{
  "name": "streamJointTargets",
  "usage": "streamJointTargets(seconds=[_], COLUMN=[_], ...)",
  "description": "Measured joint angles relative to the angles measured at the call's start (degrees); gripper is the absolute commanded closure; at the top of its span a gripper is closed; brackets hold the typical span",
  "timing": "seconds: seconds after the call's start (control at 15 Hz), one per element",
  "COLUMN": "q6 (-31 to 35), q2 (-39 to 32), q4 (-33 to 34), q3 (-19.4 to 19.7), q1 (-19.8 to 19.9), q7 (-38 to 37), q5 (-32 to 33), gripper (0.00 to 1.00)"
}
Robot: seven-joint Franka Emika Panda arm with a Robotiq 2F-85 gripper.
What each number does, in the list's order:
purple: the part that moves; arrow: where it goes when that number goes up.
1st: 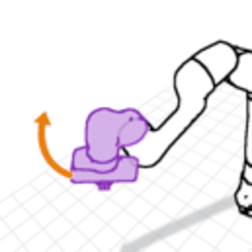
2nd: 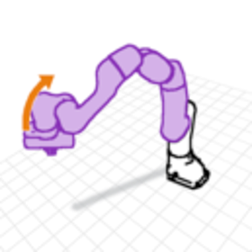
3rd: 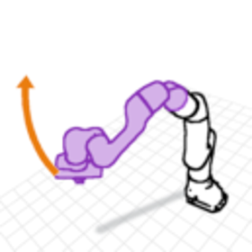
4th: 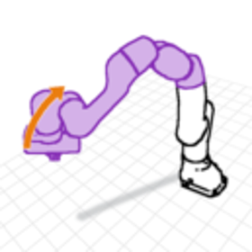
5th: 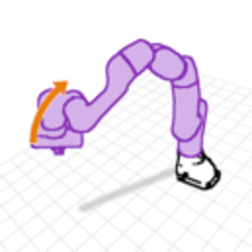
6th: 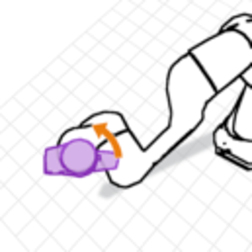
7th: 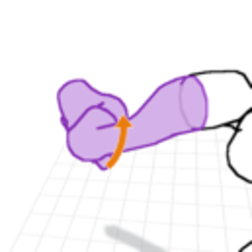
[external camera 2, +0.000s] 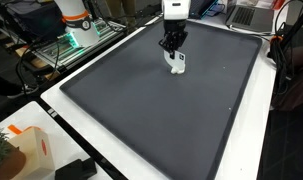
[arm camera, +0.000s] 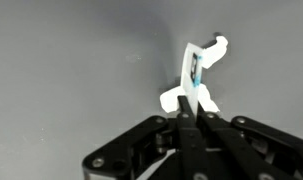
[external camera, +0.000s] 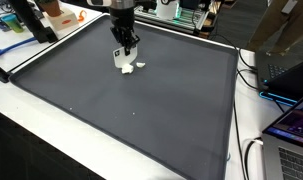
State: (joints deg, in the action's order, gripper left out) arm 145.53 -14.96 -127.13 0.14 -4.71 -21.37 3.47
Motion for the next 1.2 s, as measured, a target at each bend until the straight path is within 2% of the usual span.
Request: streamJointTargets(seconds=[0.2, 0.27, 0.4, 0.93, 1.2], q6=[0.0, 0.0, -0.44, -1.41, -5.48], q2=[-0.55, -0.69, -0.78, -1.69, -3.64], q4=[0.28, 0.35, 0.54, 1.74, 4.7], q3=[0.51, 0.64, 0.77, 1.08, 2.14], q1=[-0.57, -0.66, -0.71, -1.49, -2.68], q7=[-0.75, -1.06, -1.32, -1.88, -4.36], q5=[0.46, 0.48, 0.48, 1.56, 4.67], gripper=[0.99, 0.96, 0.99, 0.99, 0.99])
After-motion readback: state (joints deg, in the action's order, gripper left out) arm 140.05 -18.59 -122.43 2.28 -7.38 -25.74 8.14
